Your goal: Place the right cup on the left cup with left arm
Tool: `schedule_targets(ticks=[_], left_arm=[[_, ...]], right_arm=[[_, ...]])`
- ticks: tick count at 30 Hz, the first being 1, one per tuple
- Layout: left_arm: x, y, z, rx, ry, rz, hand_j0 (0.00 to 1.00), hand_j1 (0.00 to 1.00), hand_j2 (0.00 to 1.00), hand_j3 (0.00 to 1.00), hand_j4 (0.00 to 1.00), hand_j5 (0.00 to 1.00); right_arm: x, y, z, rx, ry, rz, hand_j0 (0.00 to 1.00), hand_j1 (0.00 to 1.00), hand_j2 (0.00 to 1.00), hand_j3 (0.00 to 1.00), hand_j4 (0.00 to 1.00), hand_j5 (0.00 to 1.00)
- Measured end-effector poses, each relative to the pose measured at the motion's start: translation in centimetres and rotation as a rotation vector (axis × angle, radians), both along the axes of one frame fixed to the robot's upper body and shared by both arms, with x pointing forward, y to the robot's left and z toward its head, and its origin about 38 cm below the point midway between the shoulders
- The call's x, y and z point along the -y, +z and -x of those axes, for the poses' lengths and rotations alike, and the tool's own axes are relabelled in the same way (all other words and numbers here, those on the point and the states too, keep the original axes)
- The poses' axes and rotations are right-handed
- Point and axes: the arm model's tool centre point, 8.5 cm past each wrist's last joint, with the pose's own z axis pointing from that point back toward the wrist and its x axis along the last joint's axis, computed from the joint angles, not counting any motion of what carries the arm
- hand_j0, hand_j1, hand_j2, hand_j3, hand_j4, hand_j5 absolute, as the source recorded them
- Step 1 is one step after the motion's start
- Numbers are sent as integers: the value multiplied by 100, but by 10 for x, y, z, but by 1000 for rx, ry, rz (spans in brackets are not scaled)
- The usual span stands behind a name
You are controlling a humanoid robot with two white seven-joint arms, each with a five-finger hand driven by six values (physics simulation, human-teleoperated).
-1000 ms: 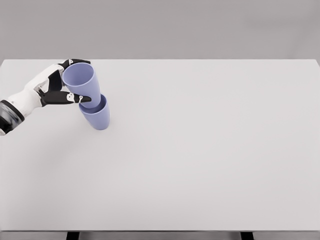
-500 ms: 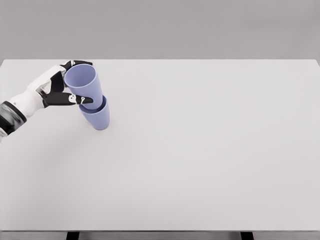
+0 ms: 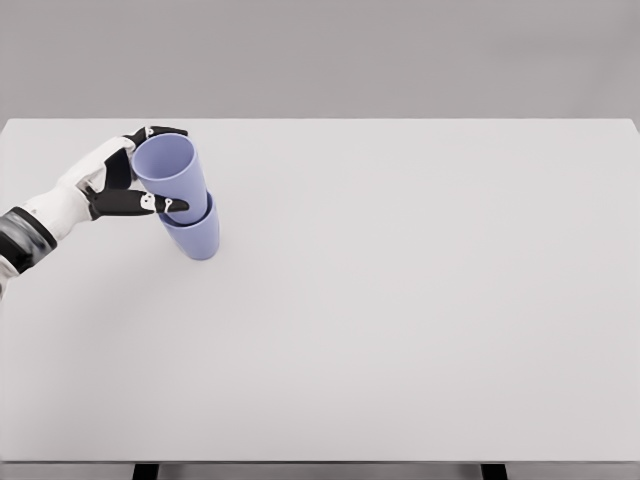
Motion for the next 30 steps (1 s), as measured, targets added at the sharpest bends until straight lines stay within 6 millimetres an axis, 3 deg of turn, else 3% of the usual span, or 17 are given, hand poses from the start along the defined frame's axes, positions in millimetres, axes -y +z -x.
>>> schedule_targets(ticks=[4, 16, 30], left_arm=[[0, 0, 0, 1, -2, -3, 81, 81, 81, 81, 81, 81], [1, 0, 1, 2, -4, -5, 90, 90, 90, 90, 90, 90], [2, 1, 2, 7, -9, -6, 91, 91, 91, 91, 91, 91]], right_arm=[[0, 0, 0, 0, 0, 0, 100, 100, 100, 100, 100, 100], [0, 0, 0, 0, 0, 0, 100, 100, 100, 100, 100, 100], [0, 0, 0, 0, 0, 0, 100, 100, 100, 100, 100, 100]])
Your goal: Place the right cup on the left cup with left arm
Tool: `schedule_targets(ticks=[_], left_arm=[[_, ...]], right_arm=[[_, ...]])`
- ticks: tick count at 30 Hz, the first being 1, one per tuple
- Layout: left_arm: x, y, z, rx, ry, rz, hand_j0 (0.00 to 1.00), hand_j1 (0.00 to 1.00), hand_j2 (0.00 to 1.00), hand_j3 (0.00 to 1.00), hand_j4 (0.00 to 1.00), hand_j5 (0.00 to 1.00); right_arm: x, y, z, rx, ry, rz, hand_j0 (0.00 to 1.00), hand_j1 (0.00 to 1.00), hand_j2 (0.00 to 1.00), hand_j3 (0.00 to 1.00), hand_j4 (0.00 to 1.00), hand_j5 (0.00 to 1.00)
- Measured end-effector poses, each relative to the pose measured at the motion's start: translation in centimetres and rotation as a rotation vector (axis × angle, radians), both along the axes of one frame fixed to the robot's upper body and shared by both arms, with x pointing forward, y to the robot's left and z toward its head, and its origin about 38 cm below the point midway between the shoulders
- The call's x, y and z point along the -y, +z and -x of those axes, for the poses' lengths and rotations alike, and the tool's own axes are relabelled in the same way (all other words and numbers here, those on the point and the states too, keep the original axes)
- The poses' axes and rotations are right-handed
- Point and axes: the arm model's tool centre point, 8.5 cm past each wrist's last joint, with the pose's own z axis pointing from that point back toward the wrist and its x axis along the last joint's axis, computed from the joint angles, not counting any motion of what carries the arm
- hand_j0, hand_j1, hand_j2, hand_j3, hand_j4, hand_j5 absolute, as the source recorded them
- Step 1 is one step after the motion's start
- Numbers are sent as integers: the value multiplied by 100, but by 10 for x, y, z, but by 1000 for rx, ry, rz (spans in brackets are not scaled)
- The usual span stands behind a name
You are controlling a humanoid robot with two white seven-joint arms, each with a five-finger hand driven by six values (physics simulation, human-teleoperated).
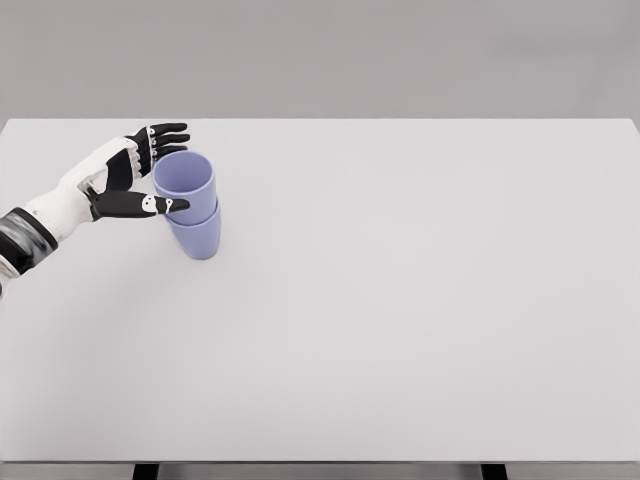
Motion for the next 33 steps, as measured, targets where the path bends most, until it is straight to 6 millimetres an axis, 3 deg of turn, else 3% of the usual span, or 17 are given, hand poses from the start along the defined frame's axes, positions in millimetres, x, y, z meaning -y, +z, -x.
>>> schedule_targets(ticks=[3, 19, 28, 33], left_arm=[[0, 1, 0, 2, -1, -1, 100, 100, 100, 100, 100, 100], [0, 7, 1, 17, -9, -5, 100, 100, 100, 100, 100, 100], [6, 21, 7, 49, -37, -4, 100, 100, 100, 100, 100, 100], [-2, 31, 10, 67, -28, -9, 100, 100, 100, 100, 100, 100]], right_arm=[[0, 0, 0, 0, 0, 0, 100, 100, 100, 100, 100, 100], [0, 0, 0, 0, 0, 0, 100, 100, 100, 100, 100, 100], [0, 0, 0, 0, 0, 0, 100, 100, 100, 100, 100, 100], [0, 0, 0, 0, 0, 0, 100, 100, 100, 100, 100, 100]])
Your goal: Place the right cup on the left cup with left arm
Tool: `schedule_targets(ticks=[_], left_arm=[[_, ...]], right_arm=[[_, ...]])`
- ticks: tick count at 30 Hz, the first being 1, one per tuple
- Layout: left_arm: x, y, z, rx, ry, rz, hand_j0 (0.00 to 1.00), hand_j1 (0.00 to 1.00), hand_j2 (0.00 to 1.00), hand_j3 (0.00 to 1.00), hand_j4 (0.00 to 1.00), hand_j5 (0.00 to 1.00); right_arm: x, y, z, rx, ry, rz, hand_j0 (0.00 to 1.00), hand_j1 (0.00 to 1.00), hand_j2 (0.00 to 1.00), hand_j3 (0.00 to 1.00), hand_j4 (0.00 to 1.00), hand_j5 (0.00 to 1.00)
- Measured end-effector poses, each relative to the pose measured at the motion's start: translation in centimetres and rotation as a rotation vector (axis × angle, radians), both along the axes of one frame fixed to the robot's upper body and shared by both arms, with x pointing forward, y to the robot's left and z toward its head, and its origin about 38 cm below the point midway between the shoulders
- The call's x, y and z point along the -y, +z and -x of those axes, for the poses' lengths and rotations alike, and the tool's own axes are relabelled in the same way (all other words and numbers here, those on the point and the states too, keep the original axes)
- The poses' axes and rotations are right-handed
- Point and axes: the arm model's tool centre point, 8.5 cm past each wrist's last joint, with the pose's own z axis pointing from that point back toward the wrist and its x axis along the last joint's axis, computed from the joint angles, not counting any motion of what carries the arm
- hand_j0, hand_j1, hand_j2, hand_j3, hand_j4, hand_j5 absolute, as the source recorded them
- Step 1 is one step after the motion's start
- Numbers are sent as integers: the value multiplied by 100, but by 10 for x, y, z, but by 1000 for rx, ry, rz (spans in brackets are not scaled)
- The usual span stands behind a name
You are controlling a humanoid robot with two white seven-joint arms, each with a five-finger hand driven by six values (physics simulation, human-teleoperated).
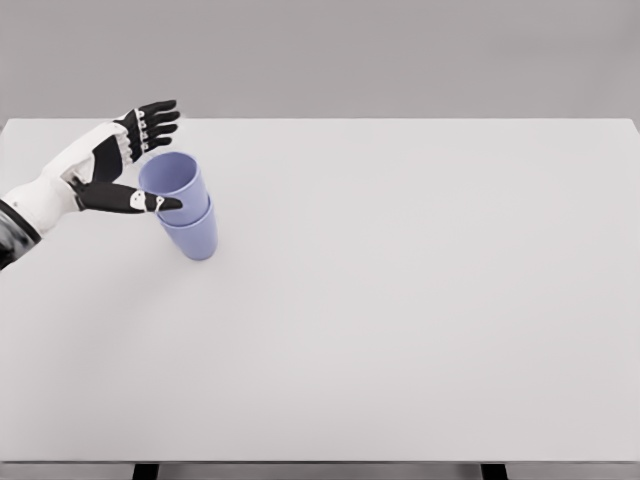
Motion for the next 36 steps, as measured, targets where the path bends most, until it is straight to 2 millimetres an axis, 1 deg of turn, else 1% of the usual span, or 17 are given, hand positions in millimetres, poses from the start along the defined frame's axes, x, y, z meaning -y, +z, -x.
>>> schedule_targets(ticks=[3, 6, 10, 12, 16, 30, 36], left_arm=[[-8, 4, 7, 3, 9, 2, 100, 100, 100, 100, 100, 100], [-19, 17, 11, 29, 11, 3, 100, 100, 100, 100, 100, 100], [-27, 21, 22, 56, -47, 8, 100, 100, 100, 100, 100, 100], [-28, 26, 25, 85, -83, 10, 100, 100, 100, 100, 100, 100], [-27, 22, 31, 100, -114, 20, 100, 100, 100, 100, 100, 100], [-30, 26, 33, 130, -122, 22, 100, 100, 100, 100, 100, 100], [-33, 31, 34, 200, -129, -10, 100, 100, 100, 100, 100, 100]], right_arm=[[0, 0, 0, 0, 0, 0, 100, 100, 100, 100, 100, 100], [0, 0, 0, 0, 0, 0, 100, 100, 100, 100, 100, 100], [0, 0, 0, 0, 0, 0, 100, 100, 100, 100, 100, 100], [0, 0, 0, 0, 0, 0, 100, 100, 100, 100, 100, 100], [0, 0, 0, 0, 0, 0, 100, 100, 100, 100, 100, 100], [0, 0, 0, 0, 0, 0, 100, 100, 100, 100, 100, 100], [0, 0, 0, 0, 0, 0, 100, 100, 100, 100, 100, 100]])
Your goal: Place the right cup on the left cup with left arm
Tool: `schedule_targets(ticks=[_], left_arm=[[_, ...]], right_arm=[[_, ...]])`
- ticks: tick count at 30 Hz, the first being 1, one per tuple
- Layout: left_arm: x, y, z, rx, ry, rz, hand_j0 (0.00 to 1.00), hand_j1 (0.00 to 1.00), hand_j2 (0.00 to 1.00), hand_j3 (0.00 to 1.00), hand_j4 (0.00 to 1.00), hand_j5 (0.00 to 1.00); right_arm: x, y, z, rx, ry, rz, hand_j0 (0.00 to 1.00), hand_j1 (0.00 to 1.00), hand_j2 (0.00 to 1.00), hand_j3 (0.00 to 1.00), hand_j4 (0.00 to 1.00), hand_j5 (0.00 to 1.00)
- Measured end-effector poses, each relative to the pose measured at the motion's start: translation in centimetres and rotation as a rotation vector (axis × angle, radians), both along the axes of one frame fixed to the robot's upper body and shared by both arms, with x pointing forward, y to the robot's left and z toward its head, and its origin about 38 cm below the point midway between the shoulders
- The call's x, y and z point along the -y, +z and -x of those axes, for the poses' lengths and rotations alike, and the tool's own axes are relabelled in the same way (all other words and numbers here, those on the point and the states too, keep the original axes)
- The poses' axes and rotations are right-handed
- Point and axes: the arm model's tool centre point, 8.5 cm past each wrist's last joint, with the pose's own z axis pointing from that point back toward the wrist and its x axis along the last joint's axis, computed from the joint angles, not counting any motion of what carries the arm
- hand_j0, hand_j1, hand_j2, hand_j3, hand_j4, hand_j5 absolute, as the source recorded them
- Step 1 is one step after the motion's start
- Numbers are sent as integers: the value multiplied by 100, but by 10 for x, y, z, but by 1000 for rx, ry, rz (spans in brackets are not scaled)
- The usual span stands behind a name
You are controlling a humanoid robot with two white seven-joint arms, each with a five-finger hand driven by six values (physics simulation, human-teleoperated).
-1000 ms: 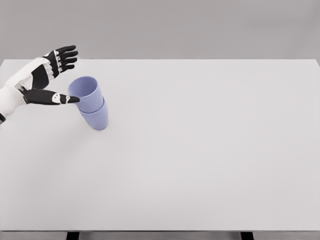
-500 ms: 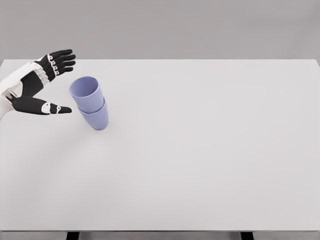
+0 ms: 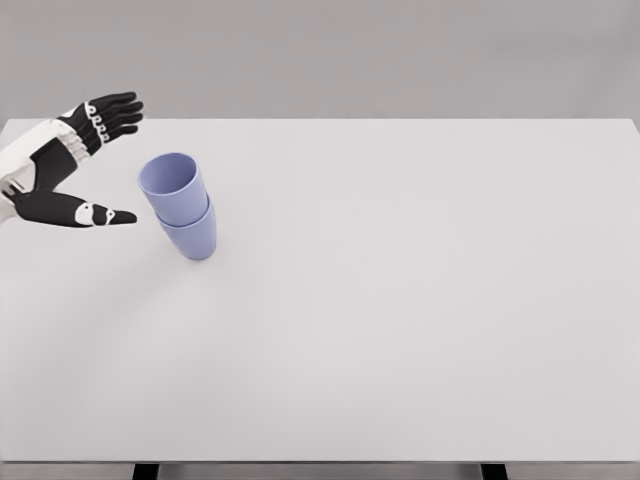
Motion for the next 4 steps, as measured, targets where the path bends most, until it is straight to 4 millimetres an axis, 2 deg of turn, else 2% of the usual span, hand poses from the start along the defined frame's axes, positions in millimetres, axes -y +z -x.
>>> schedule_targets(ticks=[4], left_arm=[[-1, 2, 0, 21, -1, -4, 100, 100, 100, 100, 100, 100]], right_arm=[[0, 0, 0, 0, 0, 0, 100, 100, 100, 100, 100, 100]])
